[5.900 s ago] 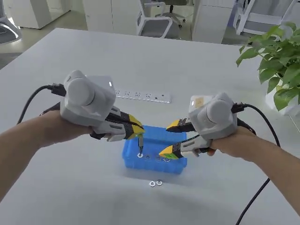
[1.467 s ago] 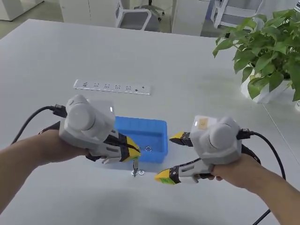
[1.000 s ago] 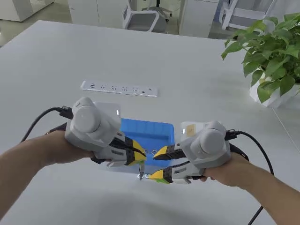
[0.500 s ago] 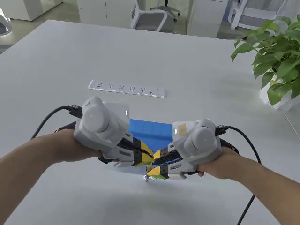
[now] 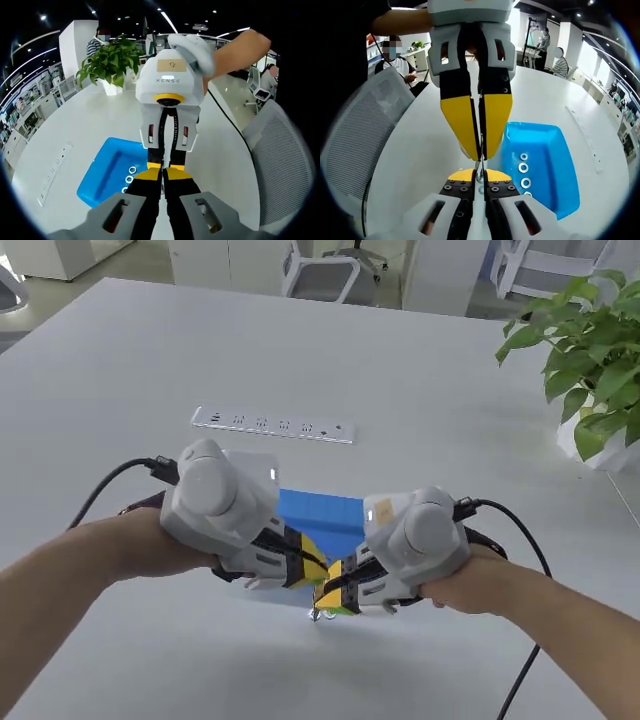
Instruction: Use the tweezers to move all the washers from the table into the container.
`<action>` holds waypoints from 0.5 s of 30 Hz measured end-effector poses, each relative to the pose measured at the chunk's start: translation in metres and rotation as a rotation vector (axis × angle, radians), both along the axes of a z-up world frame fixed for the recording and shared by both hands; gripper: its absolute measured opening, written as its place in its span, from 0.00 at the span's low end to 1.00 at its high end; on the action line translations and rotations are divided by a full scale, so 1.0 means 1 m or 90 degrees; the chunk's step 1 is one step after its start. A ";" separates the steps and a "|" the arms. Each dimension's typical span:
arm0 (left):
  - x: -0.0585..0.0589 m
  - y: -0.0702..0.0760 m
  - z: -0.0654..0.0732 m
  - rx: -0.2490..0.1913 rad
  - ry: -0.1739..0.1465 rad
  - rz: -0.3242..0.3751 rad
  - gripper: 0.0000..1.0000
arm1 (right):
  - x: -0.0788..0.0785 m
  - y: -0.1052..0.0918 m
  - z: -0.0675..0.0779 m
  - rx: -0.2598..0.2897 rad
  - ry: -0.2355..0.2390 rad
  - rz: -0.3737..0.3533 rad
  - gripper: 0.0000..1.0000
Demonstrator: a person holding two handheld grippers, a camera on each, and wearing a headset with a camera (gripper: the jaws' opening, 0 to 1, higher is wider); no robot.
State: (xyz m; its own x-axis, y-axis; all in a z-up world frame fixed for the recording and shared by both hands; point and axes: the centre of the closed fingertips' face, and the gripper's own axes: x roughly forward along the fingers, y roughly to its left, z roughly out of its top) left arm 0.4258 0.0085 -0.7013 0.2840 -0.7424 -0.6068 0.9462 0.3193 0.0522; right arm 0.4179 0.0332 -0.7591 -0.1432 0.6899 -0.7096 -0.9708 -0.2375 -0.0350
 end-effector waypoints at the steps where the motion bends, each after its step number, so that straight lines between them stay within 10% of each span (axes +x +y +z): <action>1: 0.000 0.000 0.000 0.000 0.002 0.001 0.05 | 0.000 0.000 0.000 0.000 0.000 0.000 0.06; 15: -0.003 0.005 0.002 0.004 0.010 0.011 0.08 | 0.000 -0.002 0.000 0.001 0.004 -0.011 0.06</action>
State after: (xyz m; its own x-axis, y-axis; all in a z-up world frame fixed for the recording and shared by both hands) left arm 0.4227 0.0131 -0.6995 0.2867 -0.7339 -0.6158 0.9413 0.3352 0.0386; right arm 0.4178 0.0315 -0.7589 -0.1353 0.6931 -0.7081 -0.9749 -0.2205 -0.0296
